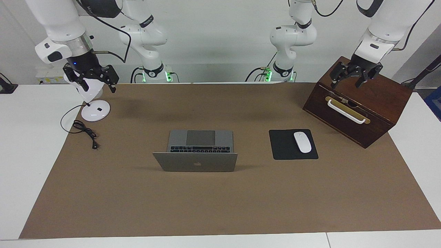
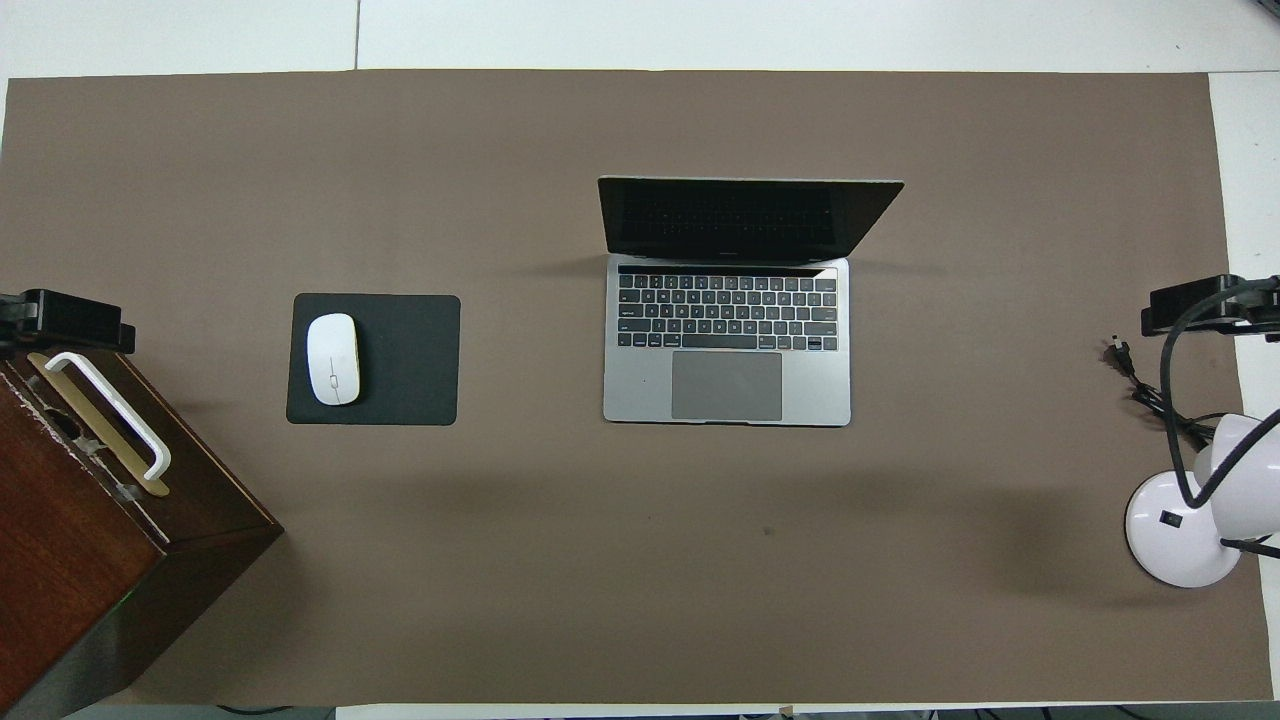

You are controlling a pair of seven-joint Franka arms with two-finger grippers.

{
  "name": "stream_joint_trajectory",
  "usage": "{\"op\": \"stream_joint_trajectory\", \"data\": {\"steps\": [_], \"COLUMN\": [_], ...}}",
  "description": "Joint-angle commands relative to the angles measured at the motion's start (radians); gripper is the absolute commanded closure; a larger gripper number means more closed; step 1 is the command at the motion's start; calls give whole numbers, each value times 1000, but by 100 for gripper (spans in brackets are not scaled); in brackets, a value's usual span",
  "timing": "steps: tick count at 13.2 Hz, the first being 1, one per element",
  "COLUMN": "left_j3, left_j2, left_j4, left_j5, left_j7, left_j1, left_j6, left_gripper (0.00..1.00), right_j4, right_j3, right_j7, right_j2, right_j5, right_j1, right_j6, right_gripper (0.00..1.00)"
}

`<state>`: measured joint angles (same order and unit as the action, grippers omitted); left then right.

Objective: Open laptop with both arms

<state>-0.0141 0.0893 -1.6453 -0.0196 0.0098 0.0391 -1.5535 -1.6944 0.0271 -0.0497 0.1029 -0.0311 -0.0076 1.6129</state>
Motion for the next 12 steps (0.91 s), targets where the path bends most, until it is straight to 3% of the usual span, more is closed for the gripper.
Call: {"op": "stream_joint_trajectory", "data": {"steps": [1,12], "left_j3": [6,6], "left_j2": [-10,-9], "left_j4": [19,18], "left_j5": [9,9], "left_j7": [-13,-16], "left_j1": [-5,4], "left_j6": [18,20], "left_gripper": [0,0], "right_j4": [15,13], "right_j3": [-7,-7], "right_j7": [10,10], "right_j2": [-8,-2], "right_j5": [-13,-4], "right_j1": [-12,-12], "right_j6": [-21,-76], "right_gripper": [0,0]}}
